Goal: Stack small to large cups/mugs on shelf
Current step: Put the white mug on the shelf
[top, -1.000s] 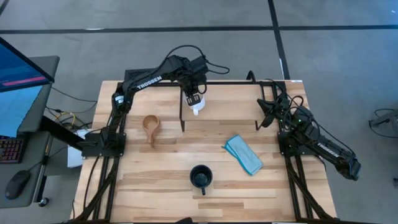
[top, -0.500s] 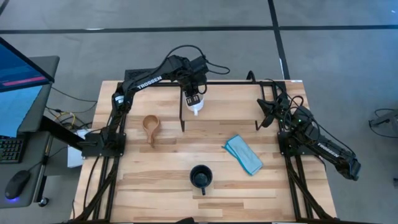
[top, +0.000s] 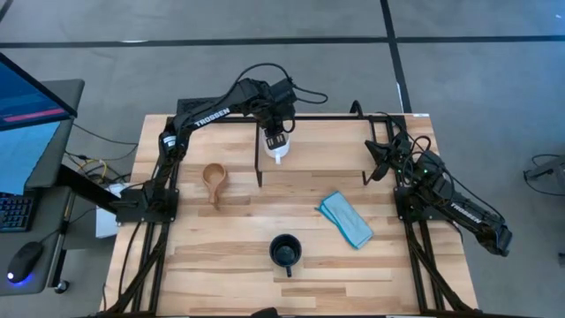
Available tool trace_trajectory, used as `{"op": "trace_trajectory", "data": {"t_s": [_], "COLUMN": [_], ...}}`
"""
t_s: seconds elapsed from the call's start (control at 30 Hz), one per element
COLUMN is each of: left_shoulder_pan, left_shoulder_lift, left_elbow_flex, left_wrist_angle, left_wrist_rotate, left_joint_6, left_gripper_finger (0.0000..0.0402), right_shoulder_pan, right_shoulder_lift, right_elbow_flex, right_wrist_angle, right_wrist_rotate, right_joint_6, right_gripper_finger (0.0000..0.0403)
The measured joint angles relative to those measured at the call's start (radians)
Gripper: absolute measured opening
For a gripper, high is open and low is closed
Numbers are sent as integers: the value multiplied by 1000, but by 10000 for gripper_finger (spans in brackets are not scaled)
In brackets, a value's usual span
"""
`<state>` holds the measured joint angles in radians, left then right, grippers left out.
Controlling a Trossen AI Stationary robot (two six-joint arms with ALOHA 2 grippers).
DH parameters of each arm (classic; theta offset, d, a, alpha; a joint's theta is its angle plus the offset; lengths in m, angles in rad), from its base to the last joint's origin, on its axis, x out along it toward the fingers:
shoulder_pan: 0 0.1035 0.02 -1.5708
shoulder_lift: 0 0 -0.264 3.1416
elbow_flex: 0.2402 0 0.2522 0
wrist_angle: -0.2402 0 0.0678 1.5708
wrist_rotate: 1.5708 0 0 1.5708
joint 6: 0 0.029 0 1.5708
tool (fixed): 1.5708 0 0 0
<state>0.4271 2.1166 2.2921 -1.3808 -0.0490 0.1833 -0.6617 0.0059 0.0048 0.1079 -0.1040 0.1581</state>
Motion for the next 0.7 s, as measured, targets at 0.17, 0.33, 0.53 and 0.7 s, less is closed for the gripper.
{"op": "trace_trajectory", "data": {"t_s": [0.17,0.33,0.53,0.7], "left_shoulder_pan": [0,0,0,-1], "left_shoulder_lift": [0,0,-3,-14], "left_elbow_flex": [0,0,0,25], "left_wrist_angle": [0,-1,-47,-53], "left_wrist_rotate": [-3,-3,24,49], "left_joint_6": [0,1,-3,-3], "left_gripper_finger": [69,69,69,69], "right_shoulder_pan": [0,0,0,0], "right_shoulder_lift": [0,0,0,0], "right_elbow_flex": [0,0,0,0], "right_wrist_angle": [-1,-1,-2,-2], "right_wrist_rotate": [0,0,0,0], "right_joint_6": [0,0,0,0], "right_gripper_finger": [26,26,26,26]}}
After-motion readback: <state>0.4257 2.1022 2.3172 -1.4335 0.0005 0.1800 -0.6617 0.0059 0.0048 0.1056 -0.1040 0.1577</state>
